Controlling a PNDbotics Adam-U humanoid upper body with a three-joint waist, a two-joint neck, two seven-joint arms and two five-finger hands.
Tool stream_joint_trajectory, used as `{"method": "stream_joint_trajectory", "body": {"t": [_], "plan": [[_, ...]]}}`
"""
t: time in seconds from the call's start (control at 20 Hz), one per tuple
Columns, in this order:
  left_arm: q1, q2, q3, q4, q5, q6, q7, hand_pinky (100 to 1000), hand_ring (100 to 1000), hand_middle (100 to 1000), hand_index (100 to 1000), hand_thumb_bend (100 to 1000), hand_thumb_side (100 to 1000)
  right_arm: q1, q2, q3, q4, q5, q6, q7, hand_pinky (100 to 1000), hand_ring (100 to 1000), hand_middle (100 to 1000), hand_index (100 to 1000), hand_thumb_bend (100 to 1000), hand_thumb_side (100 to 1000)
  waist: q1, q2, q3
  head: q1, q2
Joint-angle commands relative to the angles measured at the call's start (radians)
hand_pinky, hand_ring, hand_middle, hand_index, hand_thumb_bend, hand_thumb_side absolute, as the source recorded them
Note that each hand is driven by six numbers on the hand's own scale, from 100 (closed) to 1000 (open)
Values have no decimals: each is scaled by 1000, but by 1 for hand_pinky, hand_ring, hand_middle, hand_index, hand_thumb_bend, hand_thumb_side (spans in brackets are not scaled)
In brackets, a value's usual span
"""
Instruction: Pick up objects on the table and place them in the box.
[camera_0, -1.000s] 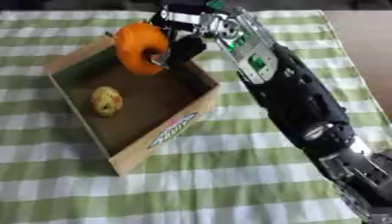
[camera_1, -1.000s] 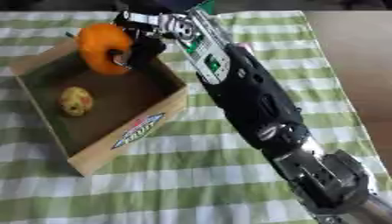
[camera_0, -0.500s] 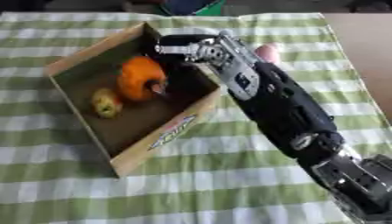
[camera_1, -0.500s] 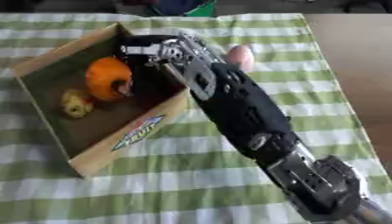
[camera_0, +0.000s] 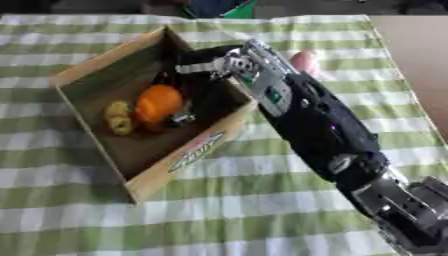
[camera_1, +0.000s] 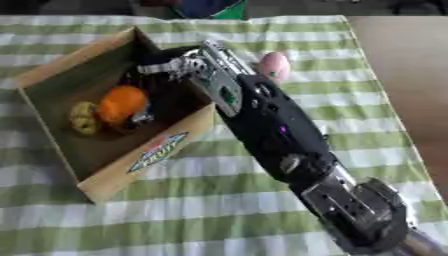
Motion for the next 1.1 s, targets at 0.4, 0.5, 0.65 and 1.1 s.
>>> {"method": "stream_joint_trajectory", "body": {"t": [0.4, 0.5, 0.65, 1.1], "plan": [[-8, 6, -1, -17, 0, 2, -2, 574, 717, 697, 774, 100, 983, -39, -22, -95, -164, -132, 61, 5, 794, 822, 771, 967, 553, 743, 8, -24, -3, 3, -5], [-7, 7, -1, -17, 0, 2, -2, 574, 717, 697, 774, 100, 983, -44, -35, -109, -202, -157, 78, -9, 793, 818, 764, 965, 547, 752, 8, -24, -5, 3, -5], [-5, 7, -1, -17, 0, 2, -2, 574, 717, 697, 773, 100, 982, -46, -64, -134, -262, -196, 111, -34, 791, 814, 755, 962, 526, 761, 10, -25, -8, 5, -4], [-2, 14, 3, -17, -4, 2, 3, 574, 718, 698, 773, 100, 980, -21, -240, -169, -282, -184, 188, -130, 785, 828, 769, 955, 489, 746, 11, -31, -27, 28, -3]]}}
